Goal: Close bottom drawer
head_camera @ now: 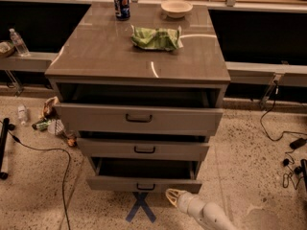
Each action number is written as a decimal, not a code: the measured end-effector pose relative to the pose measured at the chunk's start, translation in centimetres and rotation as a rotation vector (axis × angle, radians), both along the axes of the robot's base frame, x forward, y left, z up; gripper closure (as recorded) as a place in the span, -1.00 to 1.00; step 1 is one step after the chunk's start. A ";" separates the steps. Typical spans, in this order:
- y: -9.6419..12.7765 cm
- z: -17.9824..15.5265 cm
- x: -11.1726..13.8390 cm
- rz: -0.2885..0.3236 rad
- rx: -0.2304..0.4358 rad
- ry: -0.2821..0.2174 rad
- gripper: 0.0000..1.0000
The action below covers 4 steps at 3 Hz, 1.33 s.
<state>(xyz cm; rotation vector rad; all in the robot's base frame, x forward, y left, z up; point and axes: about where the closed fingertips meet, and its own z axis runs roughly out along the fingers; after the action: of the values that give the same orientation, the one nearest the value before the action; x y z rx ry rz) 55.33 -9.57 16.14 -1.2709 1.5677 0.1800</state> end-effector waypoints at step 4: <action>-1.4 2.8 3.8 -0.022 -0.084 -0.145 1.00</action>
Offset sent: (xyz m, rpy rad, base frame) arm 0.0708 -0.0227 0.0244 -0.0962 -0.2284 -0.0974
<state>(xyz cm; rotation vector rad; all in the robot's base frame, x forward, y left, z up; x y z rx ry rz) 59.17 -11.01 18.97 -1.3016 1.4767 0.0072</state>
